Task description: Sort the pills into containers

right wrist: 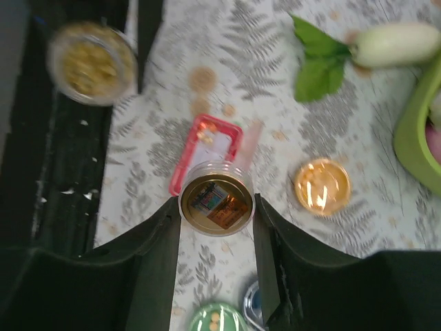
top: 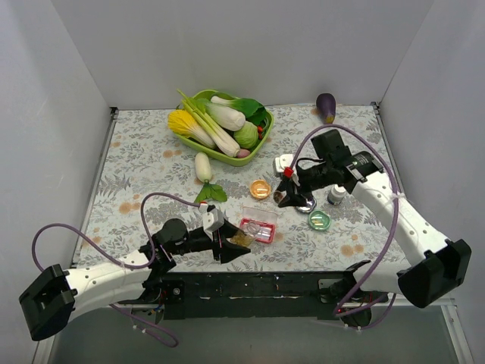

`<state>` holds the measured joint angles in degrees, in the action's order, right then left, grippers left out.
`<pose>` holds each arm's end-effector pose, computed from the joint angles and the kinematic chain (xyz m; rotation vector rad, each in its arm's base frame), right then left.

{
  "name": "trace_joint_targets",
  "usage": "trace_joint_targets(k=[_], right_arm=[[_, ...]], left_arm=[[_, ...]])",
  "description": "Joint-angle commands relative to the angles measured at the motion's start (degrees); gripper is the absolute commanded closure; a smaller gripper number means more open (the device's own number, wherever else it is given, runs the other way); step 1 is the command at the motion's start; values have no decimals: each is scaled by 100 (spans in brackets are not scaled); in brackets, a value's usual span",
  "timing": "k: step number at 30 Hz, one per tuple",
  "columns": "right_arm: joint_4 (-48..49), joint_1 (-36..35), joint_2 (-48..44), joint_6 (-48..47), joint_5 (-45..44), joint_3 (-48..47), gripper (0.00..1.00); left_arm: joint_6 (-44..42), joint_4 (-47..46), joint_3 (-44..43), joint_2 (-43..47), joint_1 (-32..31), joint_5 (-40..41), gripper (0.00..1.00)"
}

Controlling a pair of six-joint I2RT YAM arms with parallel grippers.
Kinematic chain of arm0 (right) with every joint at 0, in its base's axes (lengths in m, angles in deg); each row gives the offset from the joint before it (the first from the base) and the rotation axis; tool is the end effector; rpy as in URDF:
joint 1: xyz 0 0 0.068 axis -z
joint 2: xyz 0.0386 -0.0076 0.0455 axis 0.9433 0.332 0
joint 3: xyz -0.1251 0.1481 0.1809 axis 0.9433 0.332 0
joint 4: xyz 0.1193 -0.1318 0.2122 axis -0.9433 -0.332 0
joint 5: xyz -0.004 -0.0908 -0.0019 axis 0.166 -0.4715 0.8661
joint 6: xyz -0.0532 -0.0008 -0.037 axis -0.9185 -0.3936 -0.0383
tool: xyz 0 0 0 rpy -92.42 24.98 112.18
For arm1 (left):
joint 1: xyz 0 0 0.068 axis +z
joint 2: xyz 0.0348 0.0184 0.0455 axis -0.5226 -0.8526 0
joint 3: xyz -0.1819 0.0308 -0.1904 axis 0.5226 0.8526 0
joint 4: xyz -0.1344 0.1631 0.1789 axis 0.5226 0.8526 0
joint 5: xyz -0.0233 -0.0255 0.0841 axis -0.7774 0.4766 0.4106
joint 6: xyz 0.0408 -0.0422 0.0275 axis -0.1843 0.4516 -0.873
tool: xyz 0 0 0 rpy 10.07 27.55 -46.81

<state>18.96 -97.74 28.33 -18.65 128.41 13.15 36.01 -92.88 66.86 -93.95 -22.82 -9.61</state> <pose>0.2312 0.1569 0.3210 -1.6955 1.5262 0.6861 0.1033 -0.1826 0.1896 0.4918 1.8605 -1.6986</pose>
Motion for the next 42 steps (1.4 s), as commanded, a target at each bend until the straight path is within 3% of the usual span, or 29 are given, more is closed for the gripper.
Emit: trace_joint_targets(k=[1,12,31,42], right_arm=[[-336,-546,-340,-58,1388,34,76],[-311,-1267,-165,-67,1651,113,76],[-267,-1444,292,126,1555,-335,76],[-206,-1926,389,100,1249,112,75]], left_arm=[[74,-385,-198,-207,27,-15,100],[153,-614,-382,-524,36,-24,100],[293,-799,-356,-489,27,-164,100],[75,-993,-461,-542,27,37,100]])
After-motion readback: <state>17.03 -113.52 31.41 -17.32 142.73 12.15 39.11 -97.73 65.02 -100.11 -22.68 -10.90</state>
